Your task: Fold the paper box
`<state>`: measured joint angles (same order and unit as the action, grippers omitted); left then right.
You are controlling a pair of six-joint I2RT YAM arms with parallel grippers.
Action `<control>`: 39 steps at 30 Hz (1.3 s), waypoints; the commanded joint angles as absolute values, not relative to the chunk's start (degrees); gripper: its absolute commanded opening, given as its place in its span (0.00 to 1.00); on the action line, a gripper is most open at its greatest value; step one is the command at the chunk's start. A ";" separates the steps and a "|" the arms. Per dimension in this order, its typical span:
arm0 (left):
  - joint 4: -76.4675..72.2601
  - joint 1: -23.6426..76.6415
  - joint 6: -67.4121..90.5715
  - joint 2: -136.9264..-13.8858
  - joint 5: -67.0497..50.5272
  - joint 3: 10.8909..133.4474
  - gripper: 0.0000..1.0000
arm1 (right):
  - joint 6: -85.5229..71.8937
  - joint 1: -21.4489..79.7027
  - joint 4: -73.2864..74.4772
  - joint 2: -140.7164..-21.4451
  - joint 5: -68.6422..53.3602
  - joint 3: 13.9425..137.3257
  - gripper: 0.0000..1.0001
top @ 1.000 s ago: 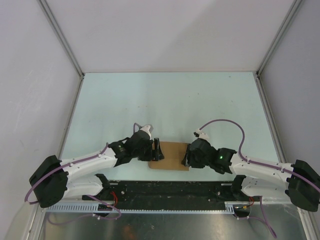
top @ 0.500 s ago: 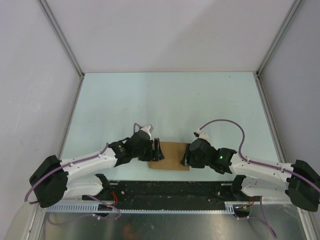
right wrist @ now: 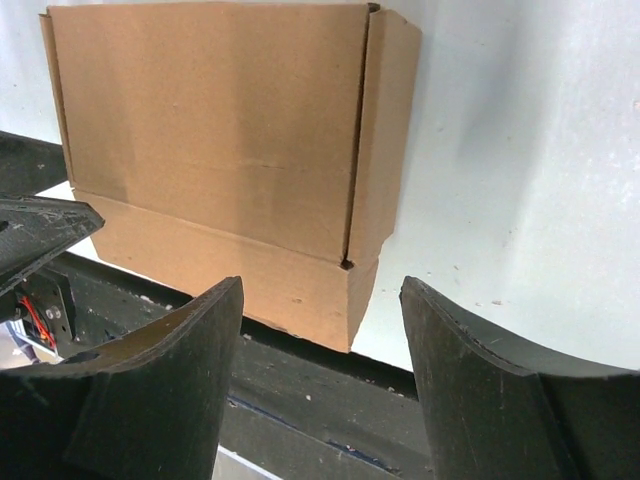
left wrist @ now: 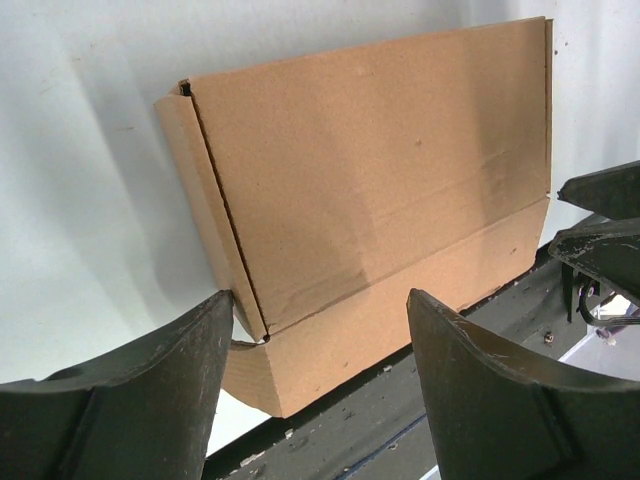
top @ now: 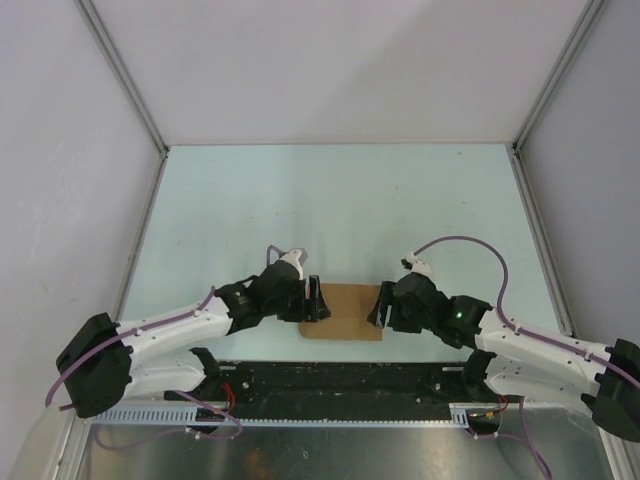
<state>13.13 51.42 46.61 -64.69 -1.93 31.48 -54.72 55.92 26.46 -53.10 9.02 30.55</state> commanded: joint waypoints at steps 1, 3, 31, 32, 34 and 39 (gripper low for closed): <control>11.86 51.86 47.11 -63.28 -2.20 31.90 0.75 | -52.65 54.41 29.61 -51.86 10.98 32.25 0.70; 12.39 51.86 46.93 -62.93 -2.37 32.17 0.75 | -51.16 53.09 29.79 -52.29 10.64 32.52 0.70; 16.08 51.86 47.11 -57.83 -0.36 30.94 0.75 | -39.46 35.86 10.64 -64.33 -9.67 32.78 0.79; 16.17 51.86 47.20 -57.83 -0.18 30.50 0.75 | -39.55 36.12 10.55 -64.86 -9.49 32.78 0.79; 16.43 51.86 47.28 -57.57 -0.09 29.98 0.75 | -39.73 36.47 10.28 -65.65 -8.97 32.87 0.79; 19.16 51.86 46.85 -58.09 4.04 29.97 0.75 | -39.90 37.18 9.84 -66.79 -8.53 32.78 0.79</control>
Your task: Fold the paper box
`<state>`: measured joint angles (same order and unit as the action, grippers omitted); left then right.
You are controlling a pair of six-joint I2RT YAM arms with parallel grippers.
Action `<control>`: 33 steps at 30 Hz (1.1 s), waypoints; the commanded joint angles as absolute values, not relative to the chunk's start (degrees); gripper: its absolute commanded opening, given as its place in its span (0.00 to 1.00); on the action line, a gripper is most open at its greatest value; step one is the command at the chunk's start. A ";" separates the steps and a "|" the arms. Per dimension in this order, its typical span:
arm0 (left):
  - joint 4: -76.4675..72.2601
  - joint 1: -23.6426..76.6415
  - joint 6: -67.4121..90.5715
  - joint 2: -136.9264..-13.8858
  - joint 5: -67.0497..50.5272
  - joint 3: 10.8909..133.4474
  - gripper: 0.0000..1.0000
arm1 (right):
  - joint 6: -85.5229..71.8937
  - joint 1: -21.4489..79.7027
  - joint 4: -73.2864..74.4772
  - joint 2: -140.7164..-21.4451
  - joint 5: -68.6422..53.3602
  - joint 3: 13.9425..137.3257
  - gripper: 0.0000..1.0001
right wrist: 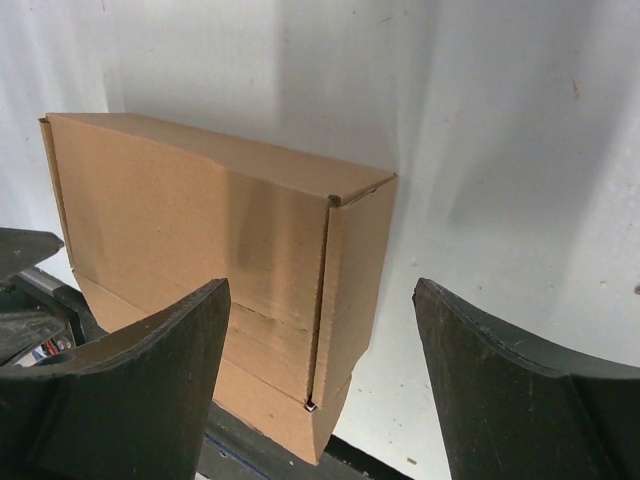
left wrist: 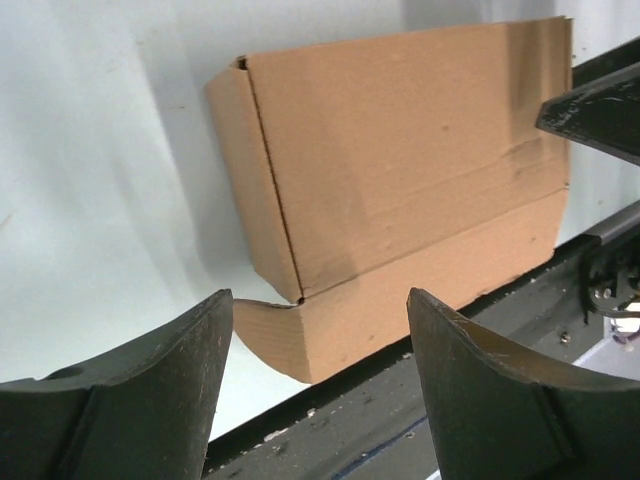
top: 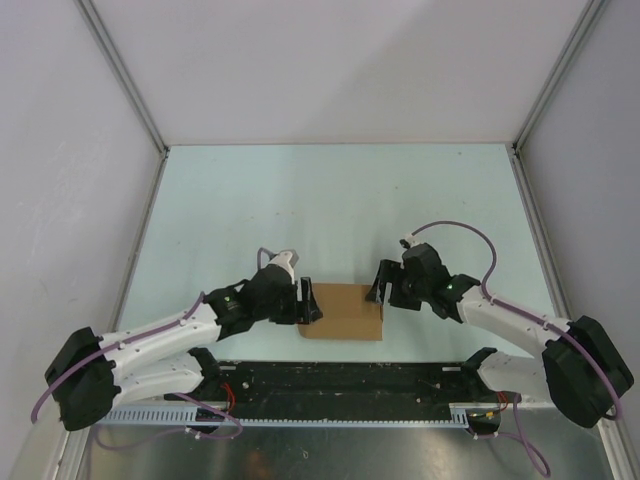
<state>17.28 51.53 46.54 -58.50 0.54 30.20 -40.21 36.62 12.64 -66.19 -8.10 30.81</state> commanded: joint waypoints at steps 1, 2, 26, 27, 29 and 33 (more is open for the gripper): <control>19.33 51.86 46.76 -58.27 3.96 30.06 0.75 | -39.99 37.35 9.84 -66.97 -8.53 32.78 0.80; 19.51 51.86 46.76 -58.62 3.69 29.88 0.75 | -40.08 37.35 9.93 -67.15 -8.09 32.78 0.80; 17.75 55.63 50.27 -63.54 1.32 30.59 0.75 | -40.69 38.06 9.58 -68.91 -6.50 32.78 0.79; 17.58 55.72 50.36 -63.81 1.14 30.59 0.75 | -40.69 38.06 9.67 -68.91 -6.50 32.78 0.79; 17.49 55.99 50.27 -63.90 0.79 30.85 0.75 | -40.78 38.06 9.75 -68.82 -6.33 32.78 0.79; 17.67 56.25 50.10 -63.46 0.79 30.50 0.76 | -40.87 38.23 10.02 -68.56 -6.15 32.78 0.79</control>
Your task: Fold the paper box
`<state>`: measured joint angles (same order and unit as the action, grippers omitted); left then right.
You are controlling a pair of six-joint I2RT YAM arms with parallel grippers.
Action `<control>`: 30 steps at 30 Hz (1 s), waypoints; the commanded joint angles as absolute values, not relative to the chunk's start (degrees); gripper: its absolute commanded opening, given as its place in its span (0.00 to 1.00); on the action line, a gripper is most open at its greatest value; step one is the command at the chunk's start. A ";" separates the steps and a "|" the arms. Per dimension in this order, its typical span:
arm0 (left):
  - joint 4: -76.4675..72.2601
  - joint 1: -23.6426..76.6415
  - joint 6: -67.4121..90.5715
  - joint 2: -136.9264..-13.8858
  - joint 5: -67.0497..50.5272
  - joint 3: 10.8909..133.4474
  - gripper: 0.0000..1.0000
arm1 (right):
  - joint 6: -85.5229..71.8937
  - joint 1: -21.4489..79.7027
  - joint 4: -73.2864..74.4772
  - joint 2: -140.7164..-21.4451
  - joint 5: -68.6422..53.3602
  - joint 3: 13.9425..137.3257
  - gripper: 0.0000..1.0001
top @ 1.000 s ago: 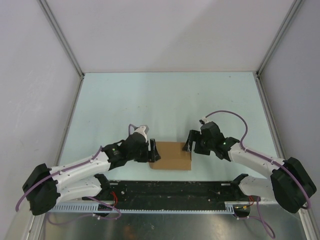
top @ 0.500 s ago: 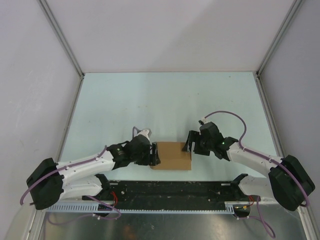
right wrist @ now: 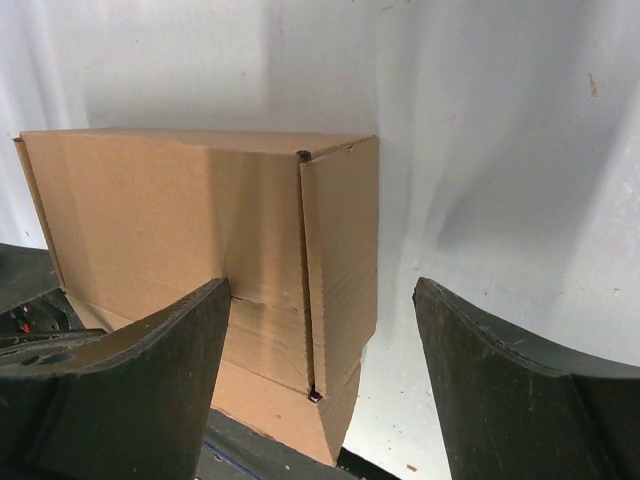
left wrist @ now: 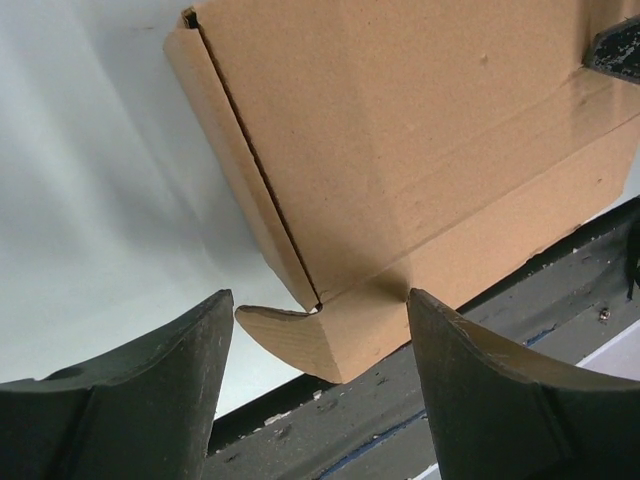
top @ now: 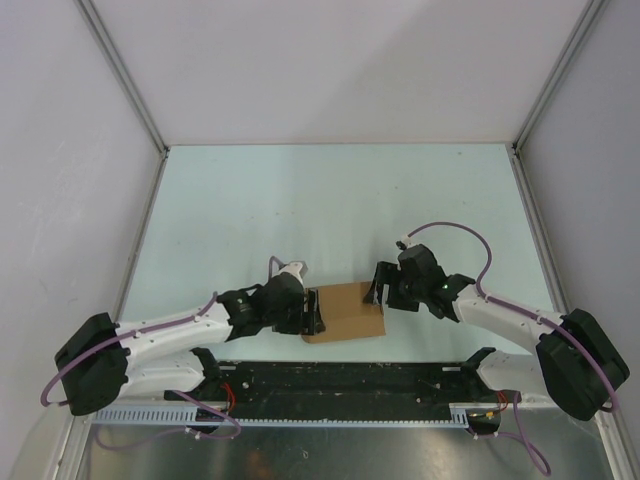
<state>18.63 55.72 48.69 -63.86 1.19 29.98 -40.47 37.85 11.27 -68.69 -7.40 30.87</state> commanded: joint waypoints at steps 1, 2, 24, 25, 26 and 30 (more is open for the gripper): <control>17.75 56.25 50.01 -63.11 0.79 30.41 0.76 | -40.78 38.15 10.02 -68.47 -6.15 32.78 0.79; 17.84 56.25 50.18 -62.58 0.97 30.32 0.76 | -40.69 38.23 10.28 -68.29 -6.07 32.78 0.79; 24.43 66.17 70.84 -53.96 16.34 28.91 0.79 | -38.58 38.76 7.82 -66.80 -5.45 32.78 0.79; 24.52 66.53 71.36 -54.40 16.87 29.18 0.79 | -38.50 38.76 7.56 -67.06 -5.62 32.78 0.78; 24.43 66.71 71.63 -54.67 17.66 29.35 0.79 | -38.50 38.85 7.21 -67.15 -5.97 32.70 0.77; 24.61 67.41 72.77 -55.11 19.16 29.80 0.78 | -39.29 38.76 5.98 -68.46 -7.29 32.26 0.71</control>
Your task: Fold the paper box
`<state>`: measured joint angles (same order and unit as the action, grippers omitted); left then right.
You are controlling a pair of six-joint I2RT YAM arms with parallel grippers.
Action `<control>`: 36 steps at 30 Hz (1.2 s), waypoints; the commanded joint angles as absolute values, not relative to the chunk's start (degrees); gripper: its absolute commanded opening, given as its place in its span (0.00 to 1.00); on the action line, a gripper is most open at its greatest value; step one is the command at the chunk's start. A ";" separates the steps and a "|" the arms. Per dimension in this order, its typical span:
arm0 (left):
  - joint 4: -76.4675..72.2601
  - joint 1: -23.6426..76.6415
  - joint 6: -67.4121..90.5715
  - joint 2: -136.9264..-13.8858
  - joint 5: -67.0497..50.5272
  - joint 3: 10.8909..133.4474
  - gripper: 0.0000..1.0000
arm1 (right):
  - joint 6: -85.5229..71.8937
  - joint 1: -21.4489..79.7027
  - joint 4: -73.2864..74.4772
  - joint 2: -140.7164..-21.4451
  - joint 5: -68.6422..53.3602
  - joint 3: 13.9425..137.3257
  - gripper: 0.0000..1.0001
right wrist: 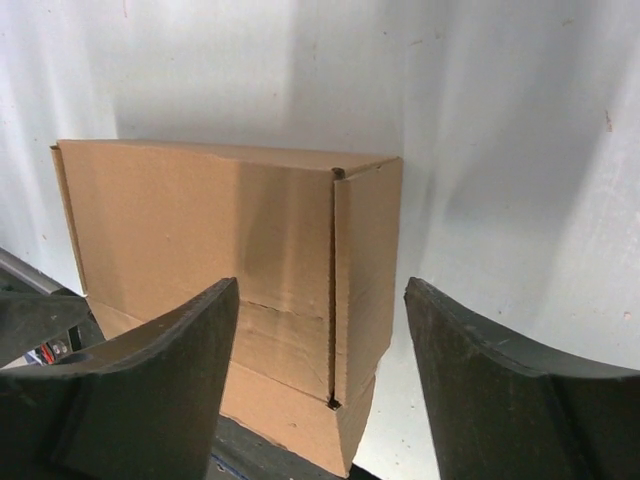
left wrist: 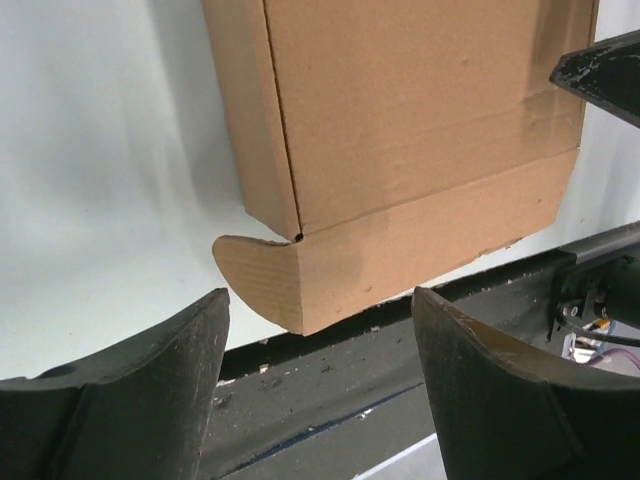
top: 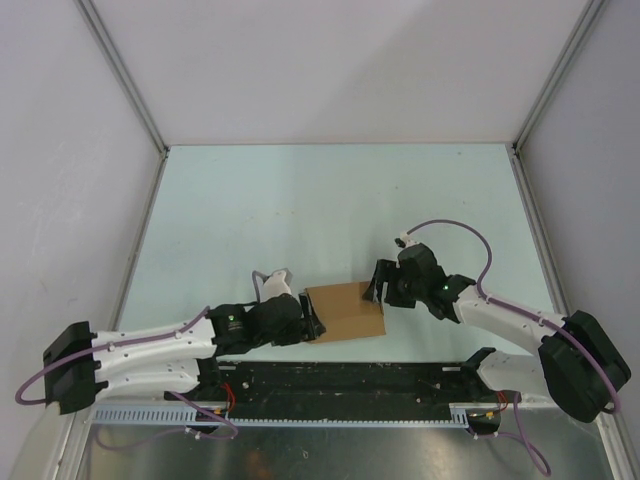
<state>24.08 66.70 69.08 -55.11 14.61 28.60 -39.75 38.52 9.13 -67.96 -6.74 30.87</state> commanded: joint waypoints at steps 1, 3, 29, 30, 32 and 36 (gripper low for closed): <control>24.52 67.50 73.03 -54.93 19.33 29.62 0.78 | -39.46 38.85 5.54 -68.73 -7.47 32.17 0.69; 24.61 67.50 73.21 -54.32 19.95 29.18 0.79 | -39.99 38.94 5.10 -68.73 -7.65 31.73 0.67; 25.31 67.50 72.77 -59.15 19.69 31.73 0.70 | -40.25 39.02 5.27 -69.43 -7.73 30.94 0.47; 25.40 67.50 72.69 -59.24 19.69 31.82 0.69 | -40.43 39.02 5.19 -69.43 -7.82 30.85 0.47; 25.40 67.50 72.42 -60.38 19.34 32.43 0.68 | -40.43 39.02 5.01 -69.43 -7.82 30.85 0.46; 25.31 67.50 71.81 -61.96 18.98 33.57 0.66 | -40.34 39.11 5.10 -69.43 -7.91 30.94 0.46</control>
<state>25.06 67.11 71.57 -60.75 18.79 30.55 -40.40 38.68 6.83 -69.23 -7.88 30.85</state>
